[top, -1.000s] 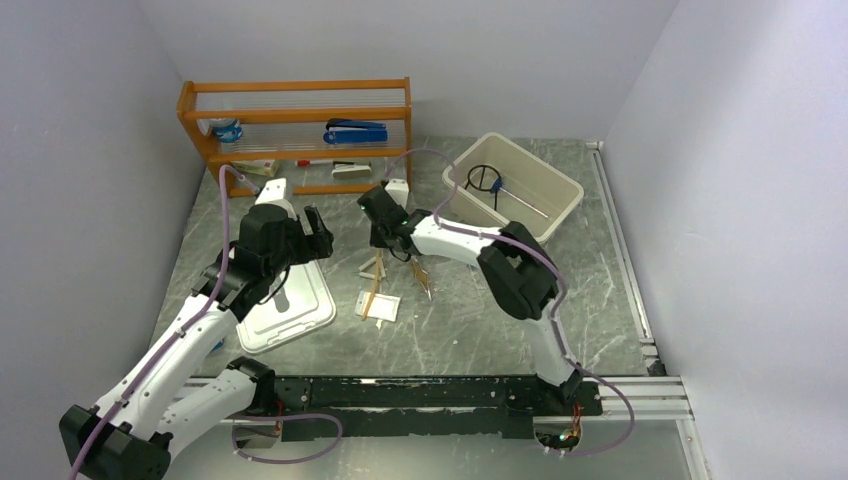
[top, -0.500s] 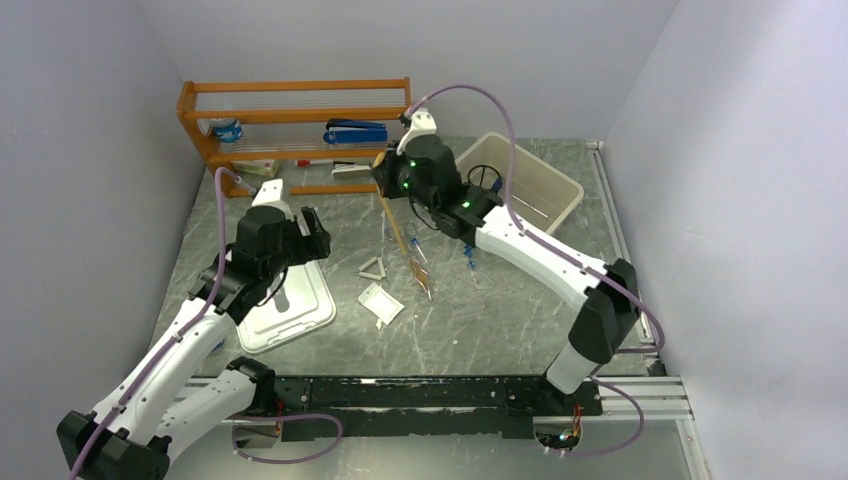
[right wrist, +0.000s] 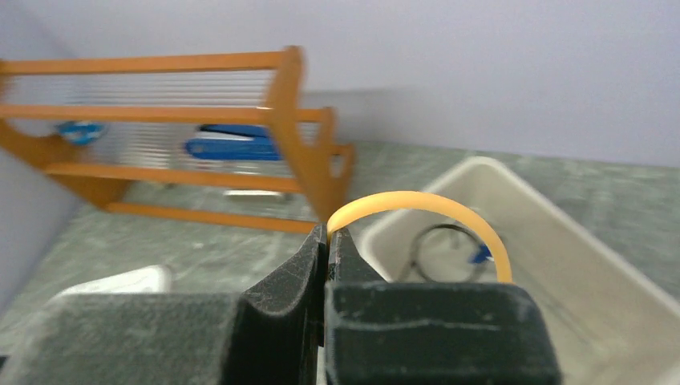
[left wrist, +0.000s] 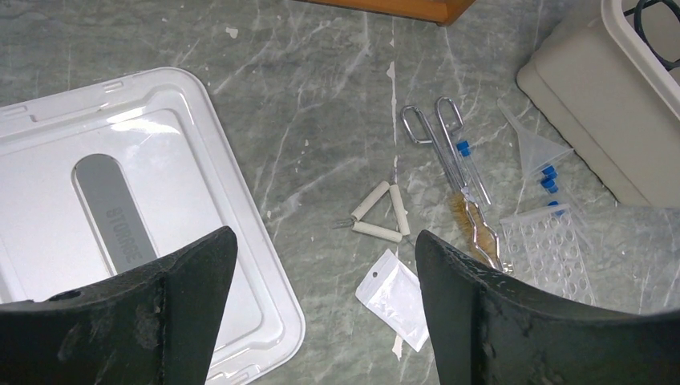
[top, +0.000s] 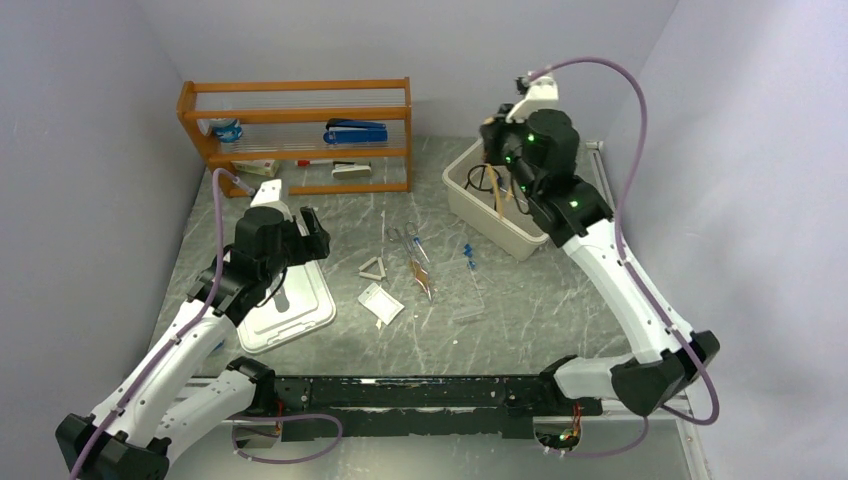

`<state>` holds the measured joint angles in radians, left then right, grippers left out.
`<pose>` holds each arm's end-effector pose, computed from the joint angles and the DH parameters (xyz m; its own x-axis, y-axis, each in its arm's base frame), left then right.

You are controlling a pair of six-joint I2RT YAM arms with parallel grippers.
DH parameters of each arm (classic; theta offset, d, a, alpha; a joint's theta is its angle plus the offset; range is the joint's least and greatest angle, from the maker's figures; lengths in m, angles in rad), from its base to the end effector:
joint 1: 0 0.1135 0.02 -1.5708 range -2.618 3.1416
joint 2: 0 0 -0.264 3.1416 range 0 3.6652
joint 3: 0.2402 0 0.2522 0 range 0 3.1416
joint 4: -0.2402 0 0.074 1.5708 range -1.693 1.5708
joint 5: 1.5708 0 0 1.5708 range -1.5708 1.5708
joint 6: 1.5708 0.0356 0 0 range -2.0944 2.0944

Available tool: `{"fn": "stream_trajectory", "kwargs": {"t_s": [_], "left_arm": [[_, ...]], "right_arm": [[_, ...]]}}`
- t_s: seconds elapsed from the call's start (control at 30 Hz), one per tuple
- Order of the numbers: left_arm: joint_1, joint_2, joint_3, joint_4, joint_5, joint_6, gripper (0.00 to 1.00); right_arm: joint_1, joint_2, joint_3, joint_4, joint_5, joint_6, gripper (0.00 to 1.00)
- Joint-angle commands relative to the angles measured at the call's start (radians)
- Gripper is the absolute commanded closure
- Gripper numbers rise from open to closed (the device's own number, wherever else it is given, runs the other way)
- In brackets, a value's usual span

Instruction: Organize the chemistry lab equipment

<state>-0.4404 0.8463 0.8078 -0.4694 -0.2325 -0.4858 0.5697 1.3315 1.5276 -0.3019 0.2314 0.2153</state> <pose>0.1727 -0.0723 0.3089 -0.4977 -0.2677 -0.8250 0.0004 0.9511 -0.3089 0.2520 0.1517 0.4651 -0.1580 0.1457 -0.9766 -0.3063 0.9330 0.1888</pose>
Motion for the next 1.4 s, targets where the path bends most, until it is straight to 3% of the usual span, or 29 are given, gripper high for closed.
{"fn": "stream_trajectory", "kwargs": {"t_s": [0.0,0.23,0.4,0.87,1.37], "left_arm": [[-0.002,-0.002,-0.01,0.003,0.005,0.012,0.14],[-0.001,0.005,-0.01,0.014,0.018,0.006,0.15],[-0.002,0.003,-0.012,0.009,0.013,0.009,0.14],[-0.003,0.017,-0.012,0.013,0.022,0.01,0.14],[-0.002,0.001,-0.024,0.015,0.064,0.015,0.13]], "right_arm": [[-0.115,-0.056,-0.106,0.002,-0.026,-0.131,1.0],[-0.213,-0.072,-0.273,0.141,-0.081,-0.279,1.0],[-0.249,-0.057,-0.353,0.216,-0.113,-0.29,1.0],[-0.281,-0.081,-0.212,0.228,-0.071,-0.196,1.0],[-0.307,-0.051,-0.423,0.417,-0.034,-0.238,1.0]]}}
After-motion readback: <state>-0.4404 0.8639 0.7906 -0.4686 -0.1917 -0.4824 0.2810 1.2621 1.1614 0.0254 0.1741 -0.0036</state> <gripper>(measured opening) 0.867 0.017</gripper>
